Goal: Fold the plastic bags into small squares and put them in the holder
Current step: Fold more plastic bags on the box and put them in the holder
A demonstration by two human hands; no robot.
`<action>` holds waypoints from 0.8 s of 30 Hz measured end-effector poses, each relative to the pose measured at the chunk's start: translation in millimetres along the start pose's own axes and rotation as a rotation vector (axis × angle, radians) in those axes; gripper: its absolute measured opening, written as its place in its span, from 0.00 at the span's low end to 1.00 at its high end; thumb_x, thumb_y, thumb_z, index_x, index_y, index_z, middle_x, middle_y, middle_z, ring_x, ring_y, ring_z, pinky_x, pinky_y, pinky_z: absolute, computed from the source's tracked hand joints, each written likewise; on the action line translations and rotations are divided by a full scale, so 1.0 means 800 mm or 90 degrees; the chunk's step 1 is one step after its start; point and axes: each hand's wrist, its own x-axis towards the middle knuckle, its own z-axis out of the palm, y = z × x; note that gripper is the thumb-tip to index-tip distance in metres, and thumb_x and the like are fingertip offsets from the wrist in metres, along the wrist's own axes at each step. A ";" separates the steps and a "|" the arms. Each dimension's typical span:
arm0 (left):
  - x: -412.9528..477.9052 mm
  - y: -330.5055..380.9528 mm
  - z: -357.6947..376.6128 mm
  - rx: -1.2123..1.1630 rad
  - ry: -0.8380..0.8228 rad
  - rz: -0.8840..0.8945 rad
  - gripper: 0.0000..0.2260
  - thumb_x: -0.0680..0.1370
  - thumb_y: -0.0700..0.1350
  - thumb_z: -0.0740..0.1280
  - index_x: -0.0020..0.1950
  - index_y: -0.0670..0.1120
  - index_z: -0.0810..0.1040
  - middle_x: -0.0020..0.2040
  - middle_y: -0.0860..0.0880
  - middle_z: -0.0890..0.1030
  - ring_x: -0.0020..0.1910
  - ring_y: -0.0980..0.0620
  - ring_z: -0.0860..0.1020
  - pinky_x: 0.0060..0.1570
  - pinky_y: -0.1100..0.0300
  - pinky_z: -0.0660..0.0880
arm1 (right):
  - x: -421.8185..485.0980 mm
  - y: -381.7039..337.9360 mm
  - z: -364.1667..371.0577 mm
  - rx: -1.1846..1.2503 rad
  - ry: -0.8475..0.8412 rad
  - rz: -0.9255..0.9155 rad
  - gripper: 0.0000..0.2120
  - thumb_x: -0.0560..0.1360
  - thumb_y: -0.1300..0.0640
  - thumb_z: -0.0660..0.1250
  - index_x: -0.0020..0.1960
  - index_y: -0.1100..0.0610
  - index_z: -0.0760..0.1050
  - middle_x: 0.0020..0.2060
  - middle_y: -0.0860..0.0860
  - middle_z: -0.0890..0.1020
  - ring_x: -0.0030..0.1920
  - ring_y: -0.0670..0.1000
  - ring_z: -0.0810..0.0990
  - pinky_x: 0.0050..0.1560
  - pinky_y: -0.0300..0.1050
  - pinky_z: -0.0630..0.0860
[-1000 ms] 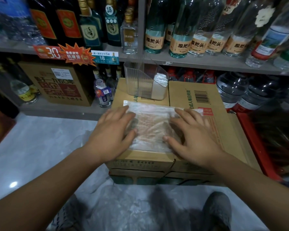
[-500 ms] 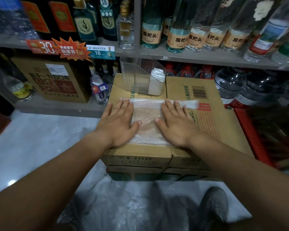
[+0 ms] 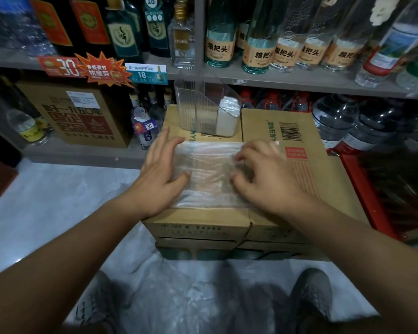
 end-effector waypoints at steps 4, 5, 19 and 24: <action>-0.018 0.001 -0.009 0.076 0.039 0.046 0.25 0.72 0.55 0.68 0.67 0.55 0.67 0.77 0.51 0.58 0.77 0.48 0.55 0.70 0.50 0.57 | -0.022 -0.027 0.018 0.035 -0.063 -0.165 0.08 0.75 0.47 0.70 0.51 0.50 0.80 0.49 0.45 0.75 0.54 0.48 0.70 0.54 0.47 0.72; -0.022 0.003 -0.011 0.121 0.047 0.078 0.21 0.72 0.56 0.68 0.64 0.54 0.71 0.72 0.51 0.64 0.73 0.49 0.60 0.67 0.51 0.60 | -0.025 -0.027 0.020 0.026 -0.080 -0.178 0.08 0.75 0.47 0.71 0.51 0.50 0.81 0.49 0.45 0.75 0.54 0.48 0.70 0.54 0.46 0.72; -0.045 0.001 -0.006 0.162 -0.067 0.175 0.13 0.76 0.62 0.65 0.53 0.59 0.84 0.50 0.59 0.76 0.52 0.57 0.73 0.54 0.52 0.73 | -0.040 -0.018 0.035 -0.030 -0.049 -0.193 0.06 0.78 0.51 0.68 0.51 0.52 0.81 0.48 0.48 0.78 0.52 0.52 0.74 0.52 0.51 0.76; -0.043 0.001 -0.001 0.090 -0.032 0.137 0.04 0.78 0.52 0.72 0.51 0.57 0.85 0.48 0.59 0.78 0.52 0.57 0.75 0.54 0.52 0.74 | -0.038 -0.017 0.031 -0.031 -0.050 -0.222 0.07 0.78 0.51 0.69 0.51 0.53 0.82 0.47 0.49 0.78 0.50 0.53 0.76 0.49 0.51 0.77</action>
